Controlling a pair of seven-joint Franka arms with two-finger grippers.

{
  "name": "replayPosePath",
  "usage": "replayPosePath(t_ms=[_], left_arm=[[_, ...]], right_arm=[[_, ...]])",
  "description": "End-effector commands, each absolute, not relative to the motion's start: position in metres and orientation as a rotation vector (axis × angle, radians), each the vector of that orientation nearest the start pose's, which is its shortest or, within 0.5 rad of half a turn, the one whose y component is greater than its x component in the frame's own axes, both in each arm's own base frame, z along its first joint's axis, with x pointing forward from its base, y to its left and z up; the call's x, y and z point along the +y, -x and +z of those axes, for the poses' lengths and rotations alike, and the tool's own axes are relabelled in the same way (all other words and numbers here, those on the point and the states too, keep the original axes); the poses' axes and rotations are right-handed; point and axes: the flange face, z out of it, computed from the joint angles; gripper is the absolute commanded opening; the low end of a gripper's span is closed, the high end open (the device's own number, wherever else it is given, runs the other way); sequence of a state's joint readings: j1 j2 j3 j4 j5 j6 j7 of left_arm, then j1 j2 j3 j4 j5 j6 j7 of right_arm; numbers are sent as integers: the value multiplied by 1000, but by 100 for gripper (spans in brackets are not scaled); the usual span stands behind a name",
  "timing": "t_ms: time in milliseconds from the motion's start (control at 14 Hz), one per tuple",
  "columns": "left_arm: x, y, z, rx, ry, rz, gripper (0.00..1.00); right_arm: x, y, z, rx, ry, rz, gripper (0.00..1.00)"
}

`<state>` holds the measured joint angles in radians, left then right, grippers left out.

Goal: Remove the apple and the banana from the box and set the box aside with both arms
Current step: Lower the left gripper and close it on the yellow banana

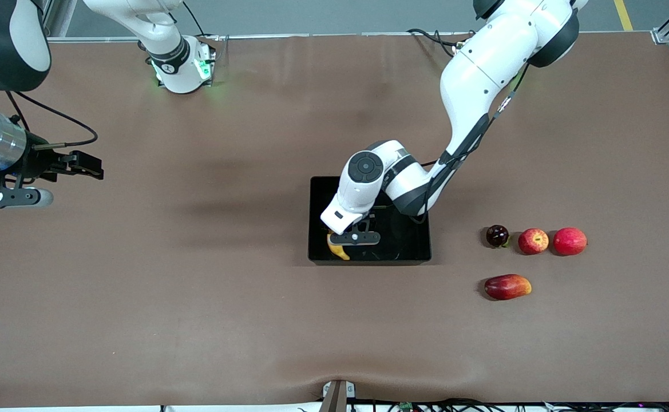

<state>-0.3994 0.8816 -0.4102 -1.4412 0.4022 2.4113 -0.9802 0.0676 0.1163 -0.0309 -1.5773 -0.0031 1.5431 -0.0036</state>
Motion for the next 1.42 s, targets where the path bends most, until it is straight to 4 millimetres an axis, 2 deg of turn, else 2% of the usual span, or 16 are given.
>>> replayPosePath(t_ms=[0, 427, 641, 1139, 1353], left_arm=[[-491, -560, 214, -67, 3281, -226, 100], [-485, -573, 223, -117, 3298, -240, 100], [-492, -571, 221, -128, 3329, -266, 100], [-503, -564, 195, -152, 3364, -258, 100], [-511, -555, 181, -122, 3367, -258, 100]], right_arm=[[19, -582, 557, -46, 3137, 229, 100], [17, -582, 557, -38, 3130, 229, 100], [17, -582, 557, -38, 3129, 228, 100], [14, -582, 557, -28, 3127, 228, 100], [14, -582, 557, -33, 3127, 228, 100]])
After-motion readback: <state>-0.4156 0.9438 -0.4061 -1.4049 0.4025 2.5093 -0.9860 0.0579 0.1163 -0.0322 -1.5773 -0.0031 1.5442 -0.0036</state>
